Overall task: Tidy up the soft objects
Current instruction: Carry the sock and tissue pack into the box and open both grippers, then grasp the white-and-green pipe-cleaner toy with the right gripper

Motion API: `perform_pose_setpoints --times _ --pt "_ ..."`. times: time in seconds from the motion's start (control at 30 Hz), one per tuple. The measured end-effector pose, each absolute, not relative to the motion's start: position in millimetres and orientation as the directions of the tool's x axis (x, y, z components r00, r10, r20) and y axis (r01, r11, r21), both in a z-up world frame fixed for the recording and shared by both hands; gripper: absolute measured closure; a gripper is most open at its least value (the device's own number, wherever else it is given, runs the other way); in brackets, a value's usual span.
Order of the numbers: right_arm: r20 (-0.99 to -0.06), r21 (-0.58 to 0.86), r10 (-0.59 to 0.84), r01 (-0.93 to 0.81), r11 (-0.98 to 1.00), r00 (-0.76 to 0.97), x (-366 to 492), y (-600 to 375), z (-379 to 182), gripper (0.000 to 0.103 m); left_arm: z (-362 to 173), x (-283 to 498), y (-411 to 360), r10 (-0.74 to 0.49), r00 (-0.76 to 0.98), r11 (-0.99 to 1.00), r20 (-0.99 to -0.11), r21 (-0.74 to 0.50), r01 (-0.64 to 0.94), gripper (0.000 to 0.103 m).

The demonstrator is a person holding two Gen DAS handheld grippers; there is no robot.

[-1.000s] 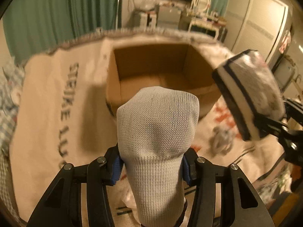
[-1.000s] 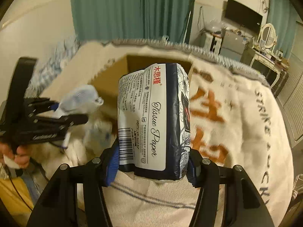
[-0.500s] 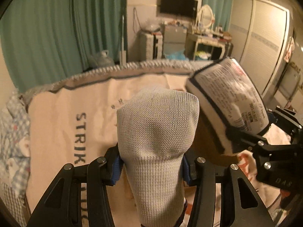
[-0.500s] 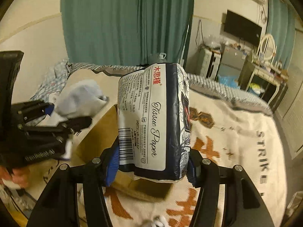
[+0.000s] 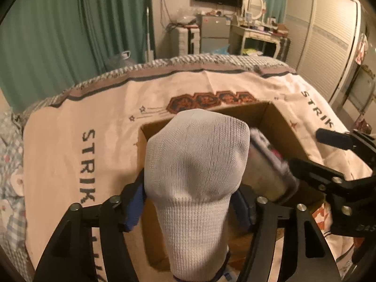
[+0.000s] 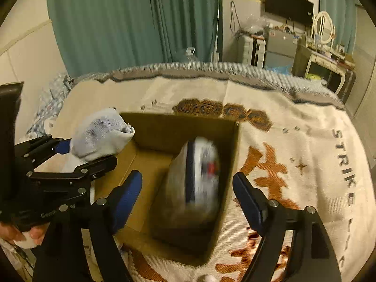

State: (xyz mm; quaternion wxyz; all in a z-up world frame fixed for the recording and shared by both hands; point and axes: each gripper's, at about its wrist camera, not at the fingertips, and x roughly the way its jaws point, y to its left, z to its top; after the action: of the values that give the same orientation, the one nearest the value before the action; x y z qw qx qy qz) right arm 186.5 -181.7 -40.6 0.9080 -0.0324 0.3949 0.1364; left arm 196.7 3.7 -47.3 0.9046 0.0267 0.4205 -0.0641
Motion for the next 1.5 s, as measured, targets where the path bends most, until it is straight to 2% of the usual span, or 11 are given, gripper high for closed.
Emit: perform_pose_setpoints --times 0.07,0.2,0.27,0.4,0.57,0.67,1.0,1.2,1.3,1.47,1.5 --pt "-0.709 0.028 0.210 -0.271 0.962 0.674 175 -187 -19 0.021 -32 192 2 -0.093 0.649 0.991 -0.755 -0.006 0.134 0.037" --pt "-0.663 -0.045 0.179 -0.277 0.960 0.727 145 -193 28 0.014 2 176 -2 -0.082 0.699 0.991 -0.710 0.019 0.136 0.021" --pt "-0.636 -0.072 0.164 -0.269 0.960 0.754 129 -197 50 0.009 19 169 -4 -0.084 0.715 0.992 -0.694 0.013 0.129 0.020" --pt "-0.630 -0.059 0.152 -0.242 0.968 0.762 107 -208 72 0.007 50 150 1 -0.091 0.734 0.993 -0.673 -0.005 0.119 0.020" --pt "-0.622 -0.085 0.131 -0.233 0.969 0.772 77 -216 80 0.002 56 117 16 -0.072 0.749 0.996 -0.659 -0.010 0.087 0.019" --pt "-0.628 -0.094 0.125 -0.234 0.968 0.768 64 -217 63 0.000 38 103 27 -0.036 0.746 0.999 -0.665 -0.012 0.037 0.010" --pt "-0.794 -0.065 0.097 -0.242 0.968 0.601 67 -210 -72 0.000 -67 82 18 -0.015 0.652 1.000 -0.758 -0.004 0.019 0.010" --pt "-0.840 -0.023 0.096 -0.212 0.977 0.533 69 -217 -125 0.000 -114 65 3 0.004 0.599 0.997 -0.801 0.052 0.063 0.010" --pt "-0.855 -0.022 0.088 -0.205 0.978 0.511 69 -216 -142 0.008 -132 59 1 -0.011 0.556 0.996 -0.831 0.037 0.075 0.011" --pt "-0.889 0.011 0.098 -0.193 0.981 0.447 69 -222 -165 0.038 -146 49 -7 -0.032 0.518 0.992 -0.855 0.035 0.119 0.012" --pt "-0.895 0.018 0.100 -0.187 0.982 0.434 69 -224 -169 0.041 -146 46 -10 -0.035 0.516 0.992 -0.856 0.034 0.125 0.012"
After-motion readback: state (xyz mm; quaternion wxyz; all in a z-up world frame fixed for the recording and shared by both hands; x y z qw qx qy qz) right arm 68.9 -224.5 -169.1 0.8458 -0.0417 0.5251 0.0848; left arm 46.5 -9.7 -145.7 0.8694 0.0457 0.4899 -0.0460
